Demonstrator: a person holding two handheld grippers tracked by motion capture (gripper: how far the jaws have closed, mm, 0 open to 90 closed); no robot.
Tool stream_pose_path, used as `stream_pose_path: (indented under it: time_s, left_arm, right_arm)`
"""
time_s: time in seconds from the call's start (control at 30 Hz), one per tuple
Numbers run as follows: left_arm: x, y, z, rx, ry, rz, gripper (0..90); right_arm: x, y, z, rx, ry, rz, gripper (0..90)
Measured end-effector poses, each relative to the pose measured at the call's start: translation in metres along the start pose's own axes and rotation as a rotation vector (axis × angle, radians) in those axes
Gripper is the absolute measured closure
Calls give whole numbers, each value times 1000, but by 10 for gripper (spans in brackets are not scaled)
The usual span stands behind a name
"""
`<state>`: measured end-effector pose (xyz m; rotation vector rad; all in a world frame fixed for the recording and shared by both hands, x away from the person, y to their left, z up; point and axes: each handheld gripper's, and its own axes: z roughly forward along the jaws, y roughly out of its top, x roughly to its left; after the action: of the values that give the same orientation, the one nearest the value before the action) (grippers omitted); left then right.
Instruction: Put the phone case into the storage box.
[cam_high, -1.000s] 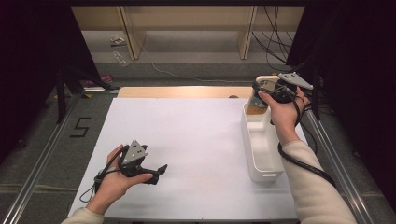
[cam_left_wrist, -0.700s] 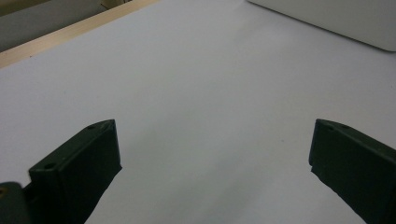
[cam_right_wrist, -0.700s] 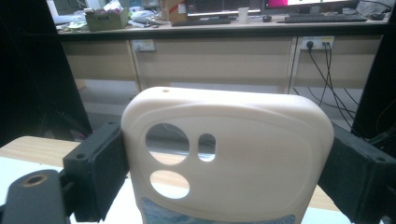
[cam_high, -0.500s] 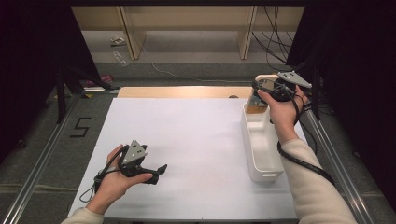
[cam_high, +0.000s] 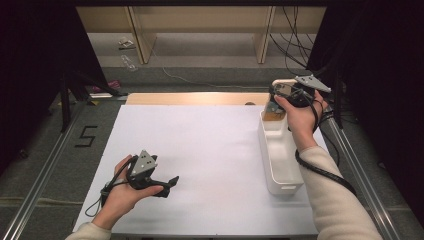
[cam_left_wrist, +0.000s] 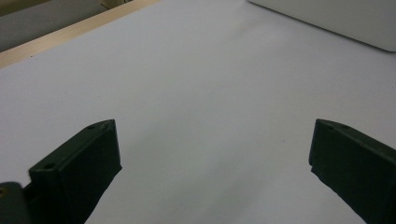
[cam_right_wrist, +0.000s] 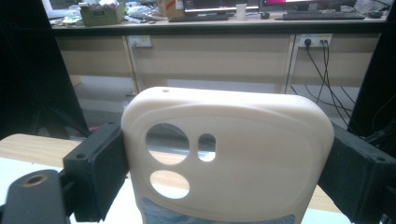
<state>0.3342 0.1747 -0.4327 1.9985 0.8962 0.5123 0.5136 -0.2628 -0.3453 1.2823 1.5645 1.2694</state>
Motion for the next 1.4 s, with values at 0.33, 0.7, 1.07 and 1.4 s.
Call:
stream_pose_path:
  time_s: [0.33, 0.7, 1.07, 1.4]
  left_arm:
    - [0, 0, 0, -1, 0, 0, 12]
    - [0, 0, 0, 0, -3, -1, 12]
    - [0, 0, 0, 0, -4, -1, 12]
    - [-1, 0, 1, -2, -4, -1, 12]
  right_arm:
    - [-1, -1, 3, 6, -5, 0, 122]
    - [-2, -3, 6, 17, -16, -11, 123]
    - [-2, -5, 10, 23, -29, -22, 122]
    - [-2, -8, 15, 34, -45, -27, 122]
